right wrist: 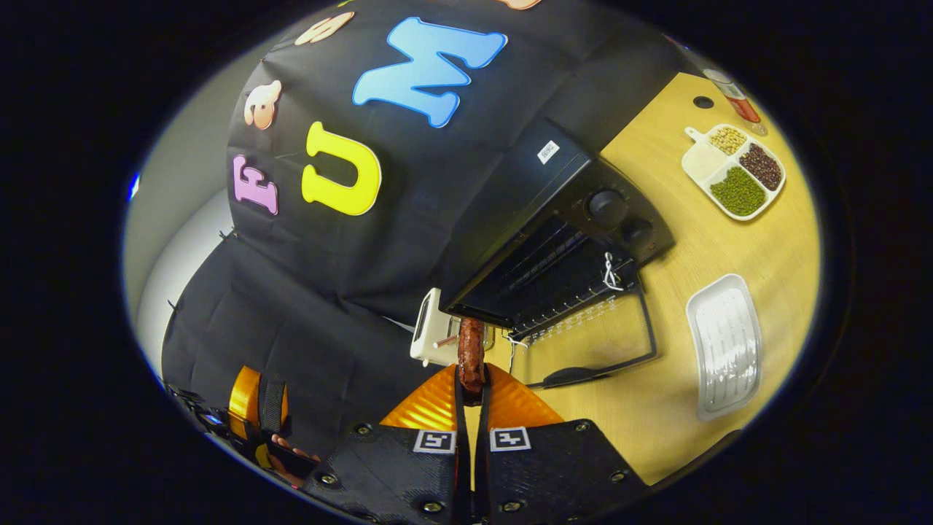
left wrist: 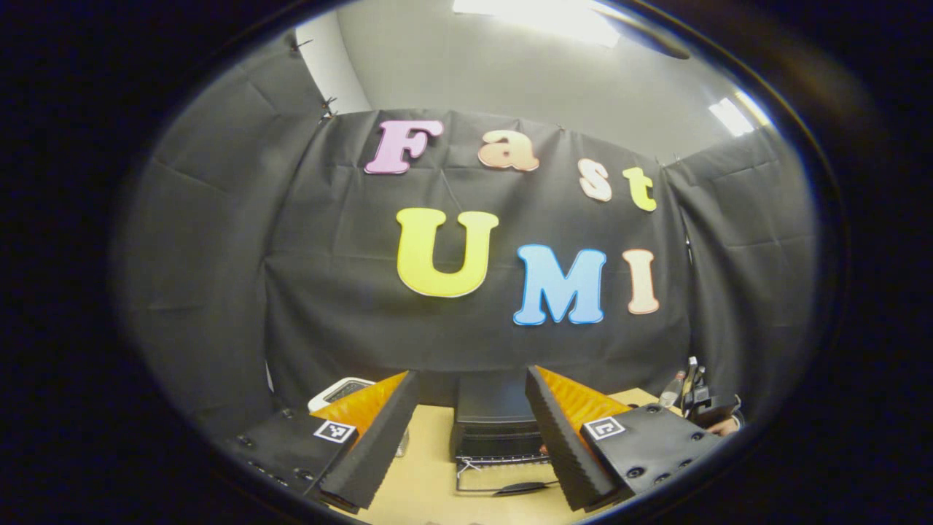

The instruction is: Open the electric oven with the left hand, put the food in, and close the electric oven.

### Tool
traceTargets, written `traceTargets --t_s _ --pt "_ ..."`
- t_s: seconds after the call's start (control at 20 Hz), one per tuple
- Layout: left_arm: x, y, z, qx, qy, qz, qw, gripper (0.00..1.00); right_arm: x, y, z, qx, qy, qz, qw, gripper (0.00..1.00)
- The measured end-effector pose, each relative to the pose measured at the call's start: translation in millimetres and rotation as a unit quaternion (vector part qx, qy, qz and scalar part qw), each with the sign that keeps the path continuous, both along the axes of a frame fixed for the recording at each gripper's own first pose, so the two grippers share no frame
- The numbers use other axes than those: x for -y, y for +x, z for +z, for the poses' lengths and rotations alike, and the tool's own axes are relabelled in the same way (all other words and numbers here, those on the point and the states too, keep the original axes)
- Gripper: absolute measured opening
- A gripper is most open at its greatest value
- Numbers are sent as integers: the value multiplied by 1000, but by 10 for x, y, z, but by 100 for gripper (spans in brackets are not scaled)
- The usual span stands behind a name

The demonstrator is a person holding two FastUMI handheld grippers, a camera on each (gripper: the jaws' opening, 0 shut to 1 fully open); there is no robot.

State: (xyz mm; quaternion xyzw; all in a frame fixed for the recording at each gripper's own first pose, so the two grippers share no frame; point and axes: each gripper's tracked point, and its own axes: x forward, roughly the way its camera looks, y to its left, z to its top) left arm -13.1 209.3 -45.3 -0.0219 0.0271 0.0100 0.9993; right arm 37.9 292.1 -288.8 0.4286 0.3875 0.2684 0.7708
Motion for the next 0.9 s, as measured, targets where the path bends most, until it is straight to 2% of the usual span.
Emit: traceTargets --t_s 0.15,0.4,0.55,0.75,0.9 --pt "-223 -43 -43 -8 0 10 1000 100 -204 161 -108 -14 19 -13 1000 2" --pt "-532 -144 -94 -18 14 25 999 100 -458 419 -431 -33 6 -30 999 3" --pt "-730 -169 -192 -34 15 38 999 98 -545 669 -608 -49 7 -65 997 3" --pt "-915 -152 -203 -43 21 51 998 100 -630 1012 -802 -65 21 -114 991 3" --pt "-983 -166 -271 -50 23 55 997 100 -610 1263 -930 -74 34 -163 983 3"
